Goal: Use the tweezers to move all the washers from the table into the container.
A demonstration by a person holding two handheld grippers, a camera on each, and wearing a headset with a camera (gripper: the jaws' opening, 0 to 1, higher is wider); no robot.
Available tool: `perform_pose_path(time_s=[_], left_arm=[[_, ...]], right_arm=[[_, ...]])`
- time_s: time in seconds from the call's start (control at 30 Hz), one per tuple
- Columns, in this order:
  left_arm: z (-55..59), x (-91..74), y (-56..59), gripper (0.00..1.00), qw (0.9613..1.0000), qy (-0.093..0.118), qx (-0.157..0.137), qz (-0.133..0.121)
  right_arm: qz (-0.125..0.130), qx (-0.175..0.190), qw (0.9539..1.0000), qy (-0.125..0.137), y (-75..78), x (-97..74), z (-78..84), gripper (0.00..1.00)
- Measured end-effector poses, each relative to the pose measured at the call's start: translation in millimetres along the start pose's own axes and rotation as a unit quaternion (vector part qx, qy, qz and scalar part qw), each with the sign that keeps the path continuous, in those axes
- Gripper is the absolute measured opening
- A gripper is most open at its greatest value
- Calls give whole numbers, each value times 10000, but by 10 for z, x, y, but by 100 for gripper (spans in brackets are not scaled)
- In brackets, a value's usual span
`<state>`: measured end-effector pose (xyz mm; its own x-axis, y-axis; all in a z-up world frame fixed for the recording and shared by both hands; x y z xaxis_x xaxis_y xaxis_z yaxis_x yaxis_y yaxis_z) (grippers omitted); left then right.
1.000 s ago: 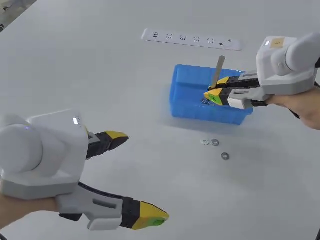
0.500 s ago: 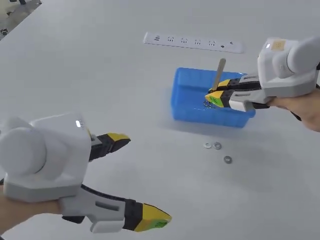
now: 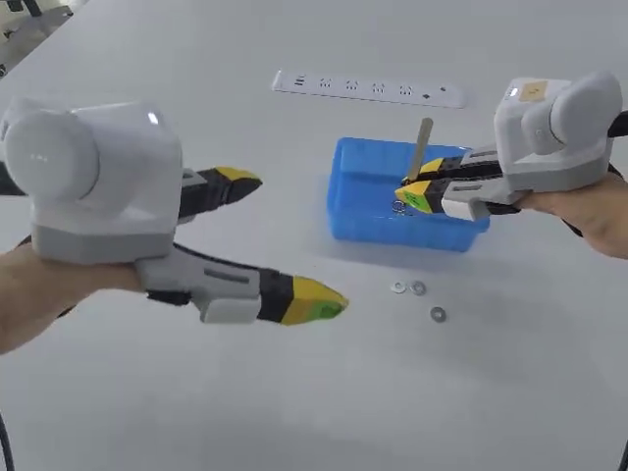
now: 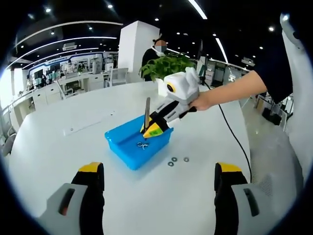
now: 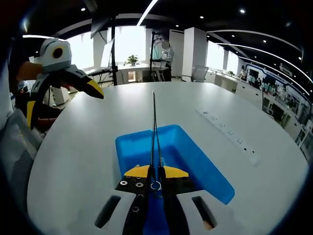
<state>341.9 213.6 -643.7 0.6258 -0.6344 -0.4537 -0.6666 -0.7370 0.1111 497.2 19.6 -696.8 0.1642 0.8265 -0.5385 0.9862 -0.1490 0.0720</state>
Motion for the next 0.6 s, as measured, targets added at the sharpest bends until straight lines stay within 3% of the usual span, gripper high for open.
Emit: perform_pose_path(time_s=[0.23,0.6], left_arm=[[-212,233,-141,98,9997,249,67,-6],[-455,633,-267,87,9992,270,229,194]], right_arm=[[-54,-87,9999,-28,-7,-34,-27,9],[-96,-112,9999,6,13,-71,-6,9]])
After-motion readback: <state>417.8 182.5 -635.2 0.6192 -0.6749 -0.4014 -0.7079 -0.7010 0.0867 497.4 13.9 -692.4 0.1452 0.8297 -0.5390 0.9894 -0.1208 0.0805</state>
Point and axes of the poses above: the centre of the closed fingertips' face, and the gripper's own axes: x roughly forward along the fingers, y roughly to its right, z roughly out of its underside, the point moved 10 cm from there along -x, roughly backward along the fingers, and after that the axes turned 2 degrees about -x, right-handed, at the moved point
